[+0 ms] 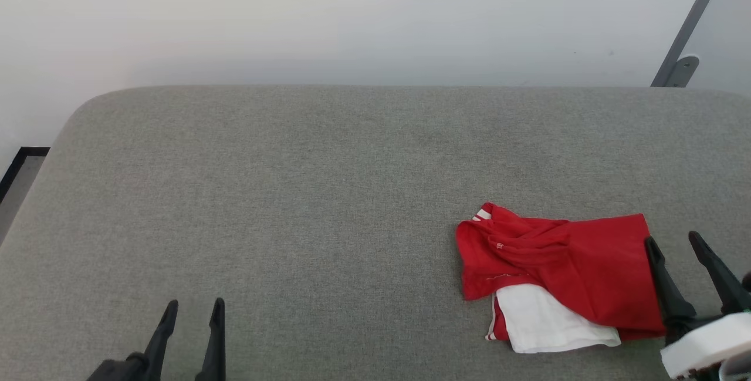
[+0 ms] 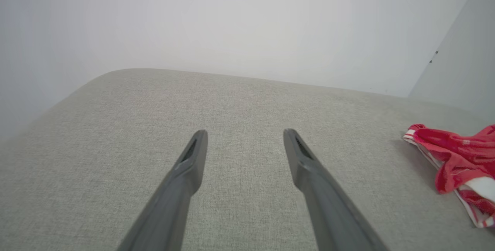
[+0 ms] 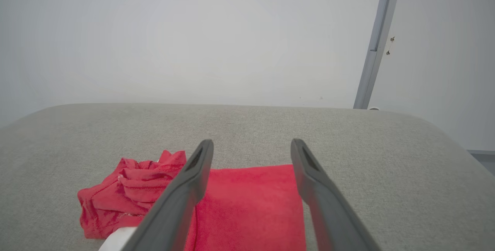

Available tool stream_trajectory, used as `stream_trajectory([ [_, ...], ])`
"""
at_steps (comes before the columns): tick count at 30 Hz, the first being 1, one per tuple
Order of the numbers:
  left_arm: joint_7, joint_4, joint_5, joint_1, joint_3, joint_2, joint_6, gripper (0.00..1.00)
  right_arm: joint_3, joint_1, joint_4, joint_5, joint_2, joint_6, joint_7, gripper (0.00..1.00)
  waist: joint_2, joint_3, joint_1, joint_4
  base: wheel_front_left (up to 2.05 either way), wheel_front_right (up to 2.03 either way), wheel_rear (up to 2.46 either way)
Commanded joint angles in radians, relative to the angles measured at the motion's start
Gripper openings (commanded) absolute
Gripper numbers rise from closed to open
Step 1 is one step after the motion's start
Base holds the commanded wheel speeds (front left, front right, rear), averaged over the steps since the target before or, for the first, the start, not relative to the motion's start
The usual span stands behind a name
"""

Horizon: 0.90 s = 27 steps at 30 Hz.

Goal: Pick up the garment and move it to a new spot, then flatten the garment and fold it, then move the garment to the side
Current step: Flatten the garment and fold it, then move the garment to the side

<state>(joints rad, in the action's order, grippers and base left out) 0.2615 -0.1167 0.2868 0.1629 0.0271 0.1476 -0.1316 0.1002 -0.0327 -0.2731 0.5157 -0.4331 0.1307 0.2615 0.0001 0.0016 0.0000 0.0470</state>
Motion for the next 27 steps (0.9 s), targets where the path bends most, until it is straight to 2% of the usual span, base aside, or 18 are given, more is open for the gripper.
stream_trajectory([
  [1, 0.005, 0.01, -0.013, 0.016, -0.003, -0.004, 0.002, 1.0, -0.007, 0.016, 0.011, -0.007, 0.004, 0.0, 0.004, 1.0, -0.0001, 0.0, 0.0, 0.001, 0.0, 0.0, 0.0],
  [11, 0.005, 0.066, -0.032, 0.08, -0.017, -0.027, 0.002, 1.0, -0.071, 0.1, 0.068, -0.03, 0.034, 0.0, 0.004, 1.0, -0.0001, 0.003, 0.0, 0.008, 0.0, 0.0, 0.0],
  [18, 0.005, 0.063, -0.027, 0.058, -0.013, -0.021, 0.002, 1.0, -0.081, 0.098, 0.076, -0.029, 0.038, 0.0, -0.012, 1.0, -0.0001, 0.017, 0.0, 0.015, 0.0, 0.0, 0.0],
  [22, 0.005, 0.064, -0.021, 0.033, -0.003, -0.02, 0.002, 1.0, -0.061, 0.058, 0.088, -0.038, 0.016, 0.0, -0.055, 1.0, -0.0001, 0.039, 0.0, 0.012, 0.0, 0.0, 0.0],
  [27, 0.005, 0.049, -0.016, -0.032, 0.037, -0.006, 0.002, 1.0, -0.022, -0.03, 0.059, -0.041, -0.055, 0.0, -0.199, 1.0, -0.0001, 0.091, 0.0, 0.004, 0.0, 0.0, 0.0],
])
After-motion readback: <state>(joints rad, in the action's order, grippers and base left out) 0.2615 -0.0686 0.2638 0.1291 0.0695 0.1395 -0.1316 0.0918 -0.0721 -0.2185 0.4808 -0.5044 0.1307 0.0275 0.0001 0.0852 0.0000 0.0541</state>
